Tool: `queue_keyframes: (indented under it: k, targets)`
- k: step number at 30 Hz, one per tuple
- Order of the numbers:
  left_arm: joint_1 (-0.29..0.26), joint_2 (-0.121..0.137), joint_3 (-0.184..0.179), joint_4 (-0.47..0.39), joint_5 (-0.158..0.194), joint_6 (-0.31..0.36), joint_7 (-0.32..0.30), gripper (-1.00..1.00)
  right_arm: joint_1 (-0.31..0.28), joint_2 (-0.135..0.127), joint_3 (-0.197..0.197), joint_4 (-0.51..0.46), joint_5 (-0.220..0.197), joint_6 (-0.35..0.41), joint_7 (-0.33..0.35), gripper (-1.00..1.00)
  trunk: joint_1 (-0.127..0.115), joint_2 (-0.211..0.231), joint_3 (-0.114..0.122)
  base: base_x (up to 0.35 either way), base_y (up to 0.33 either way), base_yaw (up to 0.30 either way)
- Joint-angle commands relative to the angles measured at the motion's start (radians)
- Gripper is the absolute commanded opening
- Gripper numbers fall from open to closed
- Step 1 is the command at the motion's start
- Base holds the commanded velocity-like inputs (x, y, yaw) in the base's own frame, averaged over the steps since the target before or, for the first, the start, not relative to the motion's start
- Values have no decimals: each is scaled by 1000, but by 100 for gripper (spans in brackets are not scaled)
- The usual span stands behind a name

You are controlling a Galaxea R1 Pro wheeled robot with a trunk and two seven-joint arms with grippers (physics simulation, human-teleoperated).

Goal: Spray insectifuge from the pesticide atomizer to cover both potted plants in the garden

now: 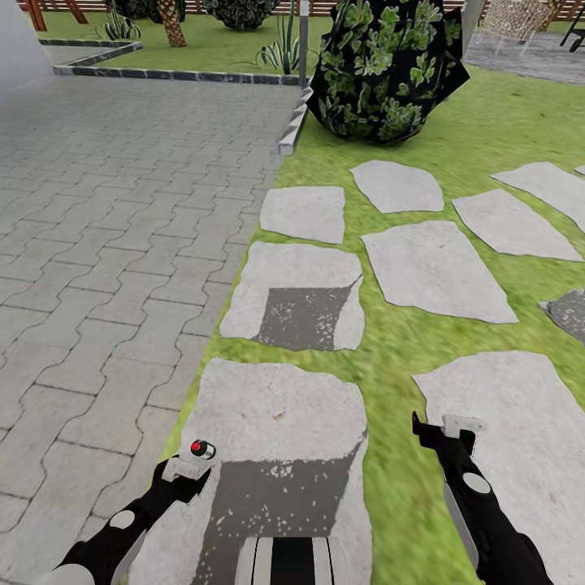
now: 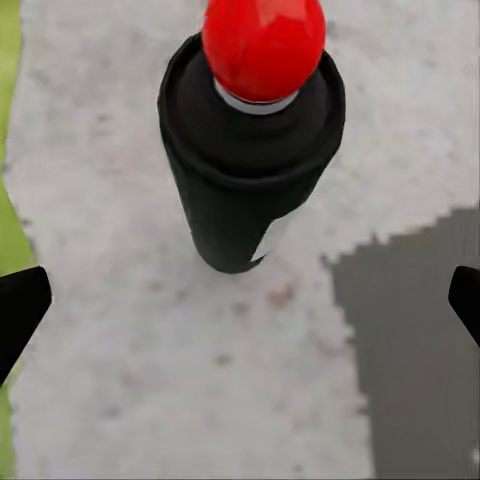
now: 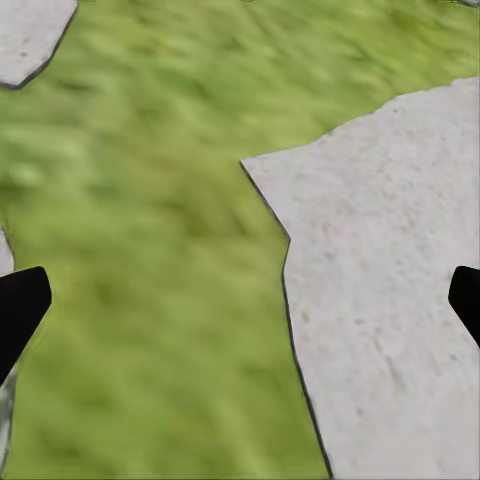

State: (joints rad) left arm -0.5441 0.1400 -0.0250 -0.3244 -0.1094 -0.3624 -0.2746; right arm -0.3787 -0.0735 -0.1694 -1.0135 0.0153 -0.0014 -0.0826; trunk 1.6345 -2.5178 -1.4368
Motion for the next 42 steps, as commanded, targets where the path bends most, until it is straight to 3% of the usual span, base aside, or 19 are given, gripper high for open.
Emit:
queue_keyframes:
  k: [1,42]
  targets:
    - [0,1,-2,1,-9,-6,3,100,0,0,1,0,2,0,-3,100,0,0,-1,164,144,0]
    - [0,-2,-3,1,-14,-6,5,100,0,0,0,-2,1,0,-3,100,0,0,-1,24,7,-34]
